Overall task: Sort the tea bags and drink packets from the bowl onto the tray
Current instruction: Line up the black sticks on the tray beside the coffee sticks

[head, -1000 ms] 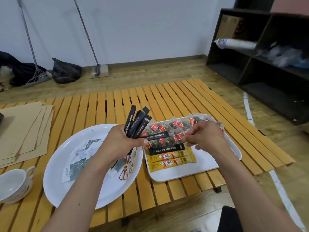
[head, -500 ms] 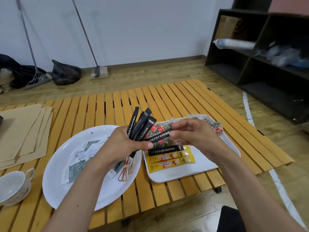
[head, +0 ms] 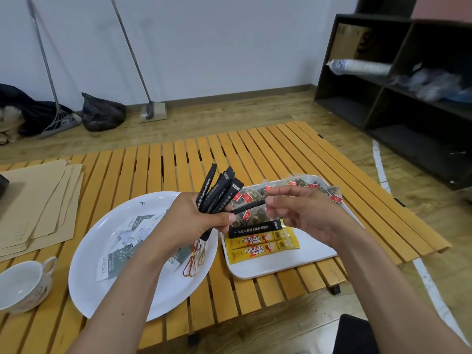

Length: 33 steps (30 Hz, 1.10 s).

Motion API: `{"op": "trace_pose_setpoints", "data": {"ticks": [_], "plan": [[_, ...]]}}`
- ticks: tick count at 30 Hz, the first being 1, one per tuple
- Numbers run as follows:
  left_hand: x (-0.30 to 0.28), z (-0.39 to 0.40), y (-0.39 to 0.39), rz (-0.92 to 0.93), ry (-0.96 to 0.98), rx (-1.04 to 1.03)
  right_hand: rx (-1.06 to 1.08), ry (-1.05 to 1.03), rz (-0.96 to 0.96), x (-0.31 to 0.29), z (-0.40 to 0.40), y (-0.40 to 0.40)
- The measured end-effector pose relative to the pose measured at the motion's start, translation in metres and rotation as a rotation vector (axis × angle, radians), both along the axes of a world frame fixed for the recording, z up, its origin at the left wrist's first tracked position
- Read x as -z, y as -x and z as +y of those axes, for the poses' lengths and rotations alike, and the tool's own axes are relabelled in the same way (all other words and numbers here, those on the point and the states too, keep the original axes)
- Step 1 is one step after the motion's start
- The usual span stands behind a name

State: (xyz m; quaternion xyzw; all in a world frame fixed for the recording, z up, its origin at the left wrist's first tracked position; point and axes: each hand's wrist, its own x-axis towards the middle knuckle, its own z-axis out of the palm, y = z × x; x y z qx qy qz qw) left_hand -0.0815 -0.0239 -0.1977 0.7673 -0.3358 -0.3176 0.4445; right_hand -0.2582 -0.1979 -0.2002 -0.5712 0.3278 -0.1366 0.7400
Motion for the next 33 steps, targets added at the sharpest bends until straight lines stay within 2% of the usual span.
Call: {"op": "trace_pose_setpoints", "data": {"ticks": [5,8,11,13,15,17,20,25,29,31,33], "plan": [[-0.006,0.001,0.002,0.047,0.013,0.040,-0.018,0.147,0.080,0.001,-0.005,0.006],[-0.006,0.000,0.001,0.052,0.013,0.057,-0.035,0.131,0.090,0.002,-0.006,0.005],[-0.004,0.000,0.001,0.058,0.000,0.075,-0.037,0.043,0.008,0.000,-0.003,0.003],[-0.001,0.000,0.002,0.054,0.001,0.046,-0.001,0.076,-0.054,-0.002,0.001,0.001],[0.001,-0.002,0.002,0.024,0.020,-0.048,0.092,0.225,-0.085,-0.002,0.003,-0.003],[-0.002,-0.004,0.001,0.047,0.037,-0.113,0.177,0.469,-0.077,-0.002,0.005,-0.005],[-0.009,-0.006,0.006,0.226,0.044,-0.068,0.098,0.694,-0.140,0.000,0.015,-0.010],[-0.007,-0.009,0.013,0.310,0.067,-0.173,-0.139,0.707,-0.161,0.007,0.020,-0.016],[-0.002,-0.010,0.011,0.204,0.056,-0.218,-0.302,0.623,-0.115,0.002,0.014,-0.008],[-0.001,-0.010,0.009,0.186,0.057,-0.208,-0.217,0.556,-0.110,0.001,0.008,-0.005],[-0.002,-0.009,0.008,0.186,0.050,-0.138,-0.031,0.488,-0.071,0.000,0.003,-0.004]]}}
